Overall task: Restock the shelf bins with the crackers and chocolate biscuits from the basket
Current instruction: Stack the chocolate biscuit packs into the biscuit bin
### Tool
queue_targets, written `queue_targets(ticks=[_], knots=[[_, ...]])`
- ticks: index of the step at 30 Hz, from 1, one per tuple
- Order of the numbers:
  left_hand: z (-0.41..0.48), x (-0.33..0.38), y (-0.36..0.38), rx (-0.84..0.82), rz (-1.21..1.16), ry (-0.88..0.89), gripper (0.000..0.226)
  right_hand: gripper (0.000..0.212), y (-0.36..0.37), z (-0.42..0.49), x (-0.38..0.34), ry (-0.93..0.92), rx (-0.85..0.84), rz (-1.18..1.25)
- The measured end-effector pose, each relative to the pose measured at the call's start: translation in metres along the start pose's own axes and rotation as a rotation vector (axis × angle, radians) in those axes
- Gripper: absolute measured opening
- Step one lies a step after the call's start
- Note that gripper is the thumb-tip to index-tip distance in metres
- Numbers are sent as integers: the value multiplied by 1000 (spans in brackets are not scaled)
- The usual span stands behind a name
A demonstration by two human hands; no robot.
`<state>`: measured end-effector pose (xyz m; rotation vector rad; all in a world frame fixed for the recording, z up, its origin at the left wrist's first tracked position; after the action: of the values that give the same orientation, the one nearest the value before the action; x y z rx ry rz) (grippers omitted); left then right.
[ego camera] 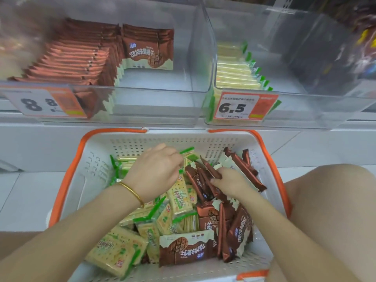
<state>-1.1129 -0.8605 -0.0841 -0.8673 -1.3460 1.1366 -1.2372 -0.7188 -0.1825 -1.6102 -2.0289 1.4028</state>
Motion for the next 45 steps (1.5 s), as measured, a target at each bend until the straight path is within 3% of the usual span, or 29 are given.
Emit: queue_targets(ticks=[2, 5, 6, 9, 11, 13, 15, 17, 18, 19, 21, 23, 24, 25, 28, 31, 33, 37, 40, 45], knots=[[2, 0, 1, -26, -66, -48, 25, 10, -16, -17, -6, 8, -23, 299], [5, -5, 2, -74, -207, -171, 38, 21, -21, -48, -24, 38, -270, 961], [6, -9, 2, -96, -259, -224, 45, 24, -23, -56, -31, 22, -341, 1076], [5, -16, 1, -156, -502, -391, 63, 32, -28, -74, -48, -68, -487, 1182], [3, -20, -6, -126, -630, -453, 63, 36, -30, -79, -59, -106, -519, 1240], [0, -21, -20, -57, -541, -396, 61, 41, -31, -79, -66, -92, -481, 1278], [-5, -14, -29, -78, -346, -210, 68, 53, -33, -78, -74, -61, -469, 1350], [-11, -5, -32, -108, -150, -27, 70, 63, -35, -82, -86, -55, -538, 1471], [-12, -2, -37, -75, -95, 22, 63, 59, -36, -86, -92, -41, -573, 1516], [-12, -3, -44, -12, -91, 51, 51, 49, -38, -89, -97, -30, -597, 1505], [-12, -10, -58, 77, -275, 32, 24, 66, -45, -93, -100, -38, -570, 1332], [-10, -21, -67, 26, -684, -92, 6, 86, -58, -94, -101, -105, -451, 1105], [-9, -25, -69, -27, -894, -155, 7, 86, -68, -93, -101, -152, -346, 1009], [-9, -29, -71, -65, -1034, -193, 11, 82, -79, -93, -103, -201, -223, 931], [-9, -34, -79, -84, -1107, -205, 12, 54, -108, -98, -116, -344, 85, 822], [-9, -41, -86, -45, -1158, -220, 32, 22, -132, -104, -138, -463, 306, 700], [-10, -42, -92, -20, -1172, -224, 32, 9, -142, -105, -151, -493, 398, 617], [-11, -48, -99, 52, -1230, -247, 29, 20, -149, -96, -173, -517, 346, 710], [-11, -55, -102, 176, -1301, -295, 31, 24, -133, -90, -189, -506, 145, 870], [-6, -56, -126, 456, -1124, -305, 13, 2, -117, -69, -221, -474, -56, 964]])
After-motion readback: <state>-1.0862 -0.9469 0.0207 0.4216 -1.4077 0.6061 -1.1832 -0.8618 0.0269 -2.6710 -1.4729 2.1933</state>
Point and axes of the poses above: each hand's wrist, its own z-axis towards the middle knuckle, its own y-axis out of the palm, x = y × z, the point moved 6 cm from there along z, towards the middle knuckle, and after that the axes turned 2 degrees about -y, right-handed, at the moved point
